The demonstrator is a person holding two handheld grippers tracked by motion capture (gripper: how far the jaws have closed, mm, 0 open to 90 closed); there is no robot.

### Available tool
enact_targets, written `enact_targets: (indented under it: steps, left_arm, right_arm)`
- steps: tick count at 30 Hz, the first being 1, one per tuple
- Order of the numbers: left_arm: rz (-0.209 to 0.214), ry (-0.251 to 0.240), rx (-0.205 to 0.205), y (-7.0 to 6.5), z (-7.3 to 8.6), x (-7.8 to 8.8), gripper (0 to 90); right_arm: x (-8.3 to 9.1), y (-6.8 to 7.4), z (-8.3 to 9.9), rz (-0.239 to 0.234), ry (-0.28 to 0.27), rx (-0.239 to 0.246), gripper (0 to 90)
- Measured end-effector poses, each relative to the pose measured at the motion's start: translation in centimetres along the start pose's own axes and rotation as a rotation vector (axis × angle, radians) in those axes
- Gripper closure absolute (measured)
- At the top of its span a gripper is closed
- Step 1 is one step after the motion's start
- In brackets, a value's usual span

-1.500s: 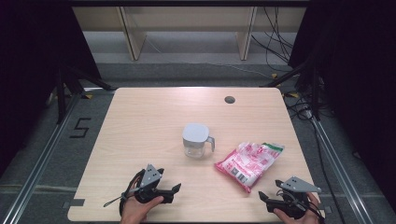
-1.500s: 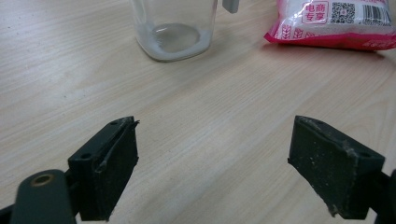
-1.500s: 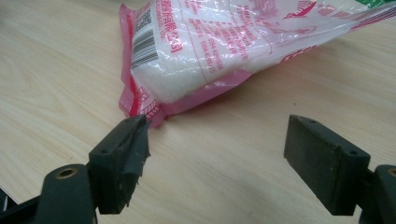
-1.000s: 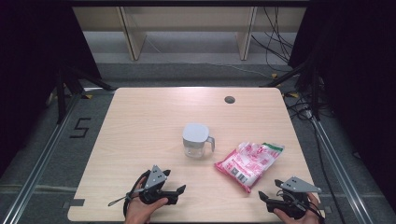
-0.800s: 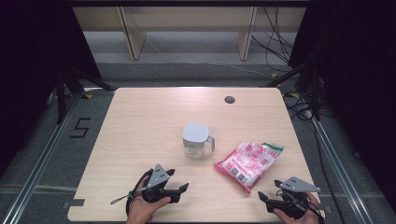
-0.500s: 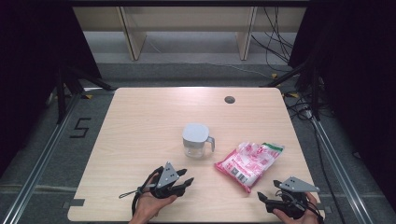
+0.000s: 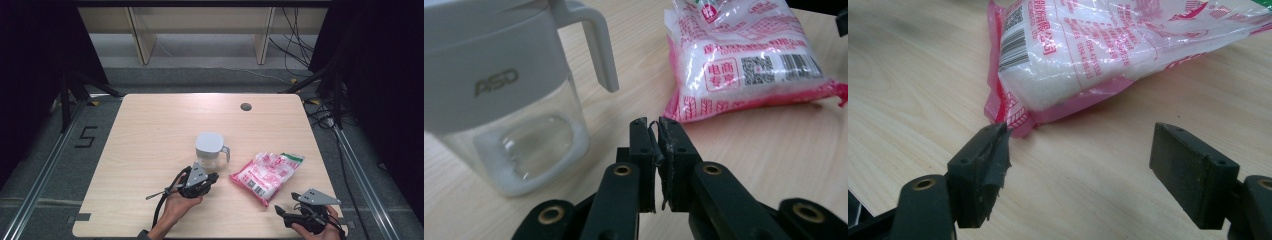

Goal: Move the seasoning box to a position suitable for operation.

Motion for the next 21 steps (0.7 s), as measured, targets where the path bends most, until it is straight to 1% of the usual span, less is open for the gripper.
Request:
enact_targets:
  steps: [1, 2, 3, 4, 5, 6, 7, 8, 9, 10, 11, 12, 14, 15, 16, 17, 18, 19, 20, 21]
  left_arm:
    - [-0.007, 0.006, -0.018, 0.1, -0.3, -0.3, 85.3]
    - [-0.029, 0.010, -0.038, 0.1, -0.8, -0.9, 85.5]
    - [-0.043, 0.011, -0.037, 0.2, -1.0, -1.2, 85.5]
    - [-0.043, 0.011, -0.037, 0.2, -1.0, -1.2, 85.5]
    - [-0.043, -0.002, -0.007, 0.5, -1.5, -1.8, 85.5]
    - [-0.043, -0.002, -0.007, 0.5, -1.5, -1.8, 85.4]
    - [-0.063, 0.000, -0.017, 0.8, -1.9, -2.3, 85.4]
    - [-0.063, 0.000, -0.017, 0.8, -1.9, -2.3, 85.4]
    - [-0.065, -0.001, -0.010, 0.8, -2.1, -2.5, 85.4]
    - [-0.083, 0.013, -0.017, 1.0, -2.3, -2.7, 85.4]
    - [-0.083, 0.013, -0.017, 1.0, -2.3, -2.7, 85.4]
    - [-0.087, 0.012, -0.016, 1.0, -2.3, -2.9, 85.3]
    - [-0.112, 0.022, -0.017, 1.2, -2.5, -3.1, 85.2]
    - [-0.111, 0.022, -0.034, 1.3, -2.5, -3.2, 85.3]
    - [-0.118, 0.030, -0.027, 1.3, -2.5, -3.3, 85.3]
    - [-0.118, 0.042, -0.030, 1.4, -2.4, -3.3, 85.3]
    - [-0.118, 0.042, -0.030, 1.4, -2.4, -3.3, 85.2]
    - [-0.127, 0.047, -0.027, 1.5, -2.4, -3.3, 85.1]
    - [-0.136, 0.036, -0.010, 1.6, -2.4, -3.4, 86.4]
    - [-0.130, 0.036, -0.007, 1.8, -2.4, -3.3, 86.4]
  right_arm:
    - [0.1, 0.1, 0.0, 0.002, 0.005, -0.017, 24.7]
    - [0.0, 0.1, 0.0, 0.000, 0.000, -0.015, 24.7]
    - [0.0, 0.2, 0.0, 0.002, 0.001, -0.028, 24.7]
    - [0.0, 0.3, 0.1, 0.001, 0.006, -0.039, 24.7]
    - [0.0, 0.3, 0.1, 0.001, 0.005, -0.039, 24.7]
    - [0.0, 0.3, 0.1, 0.001, 0.005, -0.039, 24.7]
    - [0.0, 0.1, 0.1, -0.001, 0.001, -0.026, 24.7]
    - [0.0, 0.3, 0.1, -0.002, 0.007, -0.044, 24.7]
    - [-0.1, 0.2, 0.1, 0.011, 0.012, -0.037, 24.7]
    - [-0.1, 0.3, 0.1, 0.009, 0.012, -0.037, 24.7]
    - [-0.1, 0.3, 0.1, 0.009, 0.012, -0.037, 24.7]
    - [0.0, 0.3, 0.1, -0.005, 0.014, -0.035, 24.7]
    - [0.0, 0.3, 0.1, -0.005, 0.015, -0.032, 24.7]
    - [-0.1, 0.3, 0.1, -0.009, 0.009, -0.034, 24.7]
    - [-0.1, 0.1, 0.0, -0.013, 0.005, -0.002, 24.7]
    - [-0.1, 0.1, 0.0, -0.017, 0.006, -0.003, 24.7]
    - [-0.2, 0.1, 0.0, -0.019, 0.004, -0.001, 24.7]
    - [-0.2, 0.1, 0.0, -0.016, 0.005, -0.007, 24.7]
    - [-0.2, 0.2, 0.1, -0.014, 0.008, -0.018, 24.7]
    - [-0.1, 0.4, 0.1, -0.014, 0.015, -0.040, 24.7]
Point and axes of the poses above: each handheld gripper's, and its own axes: x roughly backward along the jaws, z roughly out of its underside, y roughly to its left, the point moved 2 cm from there along -x, roughly forward along the jaws, and after that the axes turned 2 degrees about -x, right-handed, at the moved point
